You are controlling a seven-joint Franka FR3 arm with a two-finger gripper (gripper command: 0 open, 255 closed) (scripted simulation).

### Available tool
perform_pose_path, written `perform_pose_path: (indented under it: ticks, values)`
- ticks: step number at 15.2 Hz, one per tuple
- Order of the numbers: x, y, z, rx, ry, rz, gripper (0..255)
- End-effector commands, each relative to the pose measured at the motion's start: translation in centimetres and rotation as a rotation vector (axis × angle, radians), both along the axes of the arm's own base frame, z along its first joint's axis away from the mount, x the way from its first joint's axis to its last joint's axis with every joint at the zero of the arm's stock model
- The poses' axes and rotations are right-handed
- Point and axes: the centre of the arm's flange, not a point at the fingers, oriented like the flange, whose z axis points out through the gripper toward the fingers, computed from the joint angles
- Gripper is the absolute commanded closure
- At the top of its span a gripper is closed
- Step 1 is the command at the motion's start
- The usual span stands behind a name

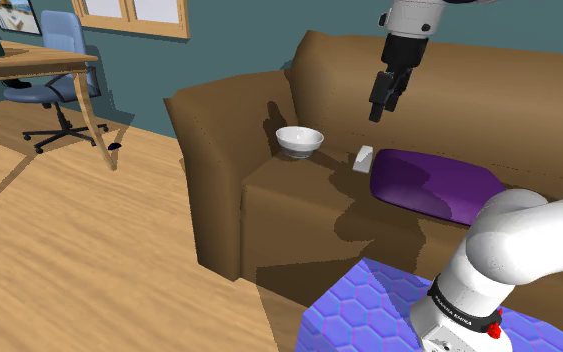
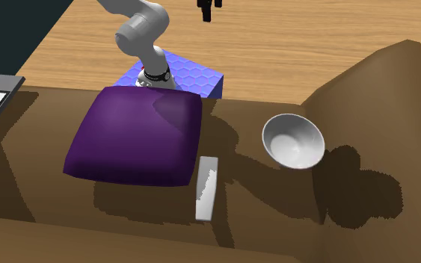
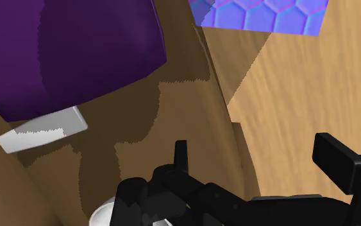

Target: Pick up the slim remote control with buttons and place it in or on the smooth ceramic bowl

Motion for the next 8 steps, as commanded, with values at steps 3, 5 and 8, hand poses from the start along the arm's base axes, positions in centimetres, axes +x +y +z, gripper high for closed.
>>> perform_pose_path:
  ticks: [3, 5, 8]
  values:
    - [2.0, -1.1, -1.3, 0.001, -0.004, -0.063, 0]
    - [3.9, -2.2, -2.7, 0.001, -0.009, -0.126, 0]
    - [6.7, -4.2, -4.7, 0.003, -0.015, -0.221, 0]
